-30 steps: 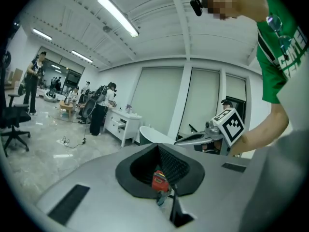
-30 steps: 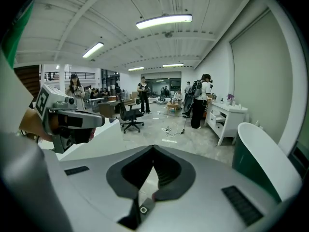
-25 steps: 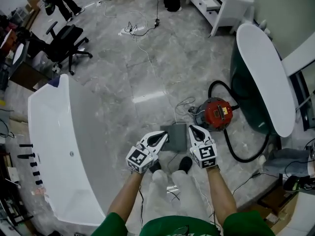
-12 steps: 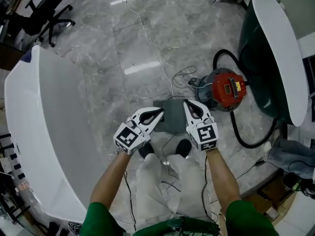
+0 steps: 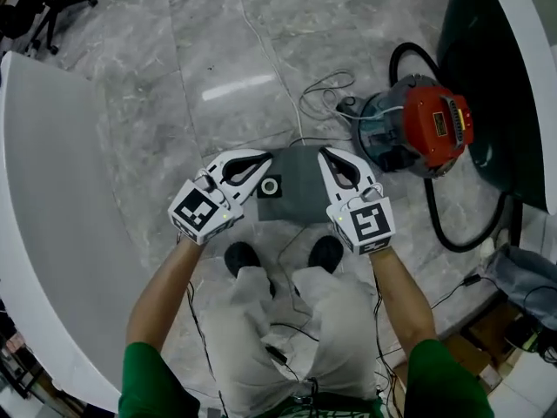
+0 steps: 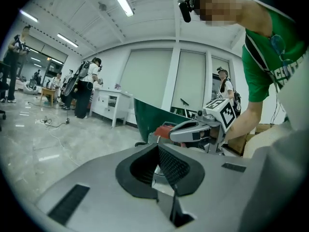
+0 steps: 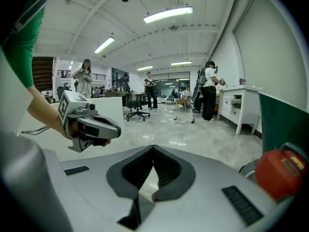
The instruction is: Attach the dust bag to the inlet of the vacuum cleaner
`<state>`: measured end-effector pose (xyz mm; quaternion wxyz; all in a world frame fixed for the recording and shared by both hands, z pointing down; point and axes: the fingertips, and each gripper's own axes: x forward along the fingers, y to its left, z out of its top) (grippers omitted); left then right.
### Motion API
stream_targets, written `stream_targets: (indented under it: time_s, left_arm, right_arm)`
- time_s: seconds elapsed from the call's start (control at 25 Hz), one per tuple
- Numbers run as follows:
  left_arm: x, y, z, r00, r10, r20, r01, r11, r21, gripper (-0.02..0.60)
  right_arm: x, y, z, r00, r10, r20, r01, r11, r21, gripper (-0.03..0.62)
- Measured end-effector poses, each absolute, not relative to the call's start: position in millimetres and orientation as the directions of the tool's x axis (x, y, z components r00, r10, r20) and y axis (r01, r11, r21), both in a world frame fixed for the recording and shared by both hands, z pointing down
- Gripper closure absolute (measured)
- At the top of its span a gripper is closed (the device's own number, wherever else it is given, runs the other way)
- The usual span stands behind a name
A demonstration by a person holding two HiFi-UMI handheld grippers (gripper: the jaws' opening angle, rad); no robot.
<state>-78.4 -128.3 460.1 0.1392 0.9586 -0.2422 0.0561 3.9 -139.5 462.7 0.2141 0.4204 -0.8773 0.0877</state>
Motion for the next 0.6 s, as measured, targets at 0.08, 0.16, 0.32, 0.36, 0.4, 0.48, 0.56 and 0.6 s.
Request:
stream_targets:
  time_s: [0.08, 0.16, 0.32, 0.36, 0.4, 0.48, 0.56, 0.6]
  left_arm:
    - [-75.8, -124.8, 499.3, 0.892, -0.416, 0.178, -0.448, -0.864, 0.228, 0.578]
    - [-71.7, -123.6, 536.9, 0.904, -0.389, 0.177, -0.421, -0.881, 0.216, 0.578]
    - [-62.3, -124.7, 604.6, 0.914, -0.367, 0.173, -0.400, -0.888, 0.229, 0.578]
    - [-60.4, -124.4, 619.6, 0.915, -0.365, 0.172, -0.398, -0.888, 0.231, 0.577]
    - [-59.5, -123.9, 634.3, 0.916, -0.363, 0.169, -0.395, -0.890, 0.227, 0.578]
    - [-60.3, -121.6, 663.0, 0.918, -0.360, 0.167, -0.391, -0.894, 0.221, 0.578]
    - [-61.7, -117.2, 687.2, 0.919, -0.355, 0.173, -0.388, -0.895, 0.221, 0.578]
    - [-61.1, -114.3, 696.0, 0.921, -0.349, 0.175, -0.382, -0.898, 0.217, 0.578]
  right_arm:
    - [3.3, -135.3, 500.1, -0.563, -0.692, 0.452, -0.768, 0.640, 0.022, 0.588]
    - [3.7, -133.7, 538.1, -0.569, -0.686, 0.454, -0.765, 0.644, 0.015, 0.588]
    - [2.9, -132.8, 607.2, -0.592, -0.667, 0.452, -0.750, 0.661, -0.007, 0.588]
    - [3.0, -131.9, 622.8, -0.596, -0.663, 0.453, -0.747, 0.664, -0.012, 0.588]
    - [2.8, -130.7, 637.4, -0.599, -0.660, 0.454, -0.745, 0.666, -0.016, 0.588]
    - [1.4, -127.2, 663.5, -0.602, -0.659, 0.452, -0.746, 0.665, -0.023, 0.588]
    - [-1.1, -122.5, 684.6, -0.602, -0.660, 0.450, -0.749, 0.661, -0.032, 0.588]
    - [-2.3, -119.8, 693.2, -0.603, -0.659, 0.449, -0.750, 0.661, -0.037, 0.588]
